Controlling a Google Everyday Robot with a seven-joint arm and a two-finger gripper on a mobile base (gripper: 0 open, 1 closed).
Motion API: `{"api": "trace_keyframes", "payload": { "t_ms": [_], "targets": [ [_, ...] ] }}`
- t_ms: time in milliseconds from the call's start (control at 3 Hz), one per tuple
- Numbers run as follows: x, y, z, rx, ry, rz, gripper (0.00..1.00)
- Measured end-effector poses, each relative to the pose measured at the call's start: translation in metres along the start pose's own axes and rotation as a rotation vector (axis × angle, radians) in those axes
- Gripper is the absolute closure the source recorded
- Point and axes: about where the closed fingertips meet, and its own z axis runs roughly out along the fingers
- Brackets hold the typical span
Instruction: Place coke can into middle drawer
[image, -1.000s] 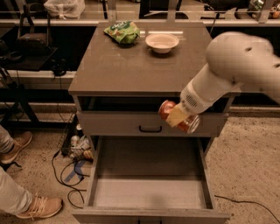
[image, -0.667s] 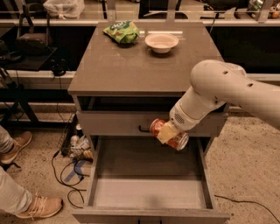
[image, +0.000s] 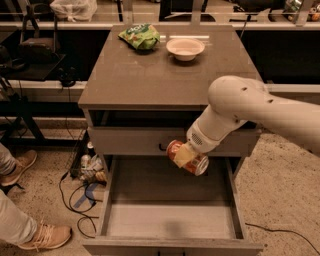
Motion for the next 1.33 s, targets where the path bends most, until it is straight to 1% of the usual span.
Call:
{"api": "trace_keyframes", "payload": {
  "t_ms": [333,667,1000,1333],
  "targets": [
    [-0.015,0.006,0.053,-0.063,-0.008,0.053,1.0],
    [-0.036,0.007,0.122,-0.146,-0.062,0.105,1.0],
    [-0.042,0.009,0.178,-0.224,-0.1,0.163,1.0],
    [-0.028,0.015,0.217,-0.291,-0.108,0.234,1.0]
  ]
}}
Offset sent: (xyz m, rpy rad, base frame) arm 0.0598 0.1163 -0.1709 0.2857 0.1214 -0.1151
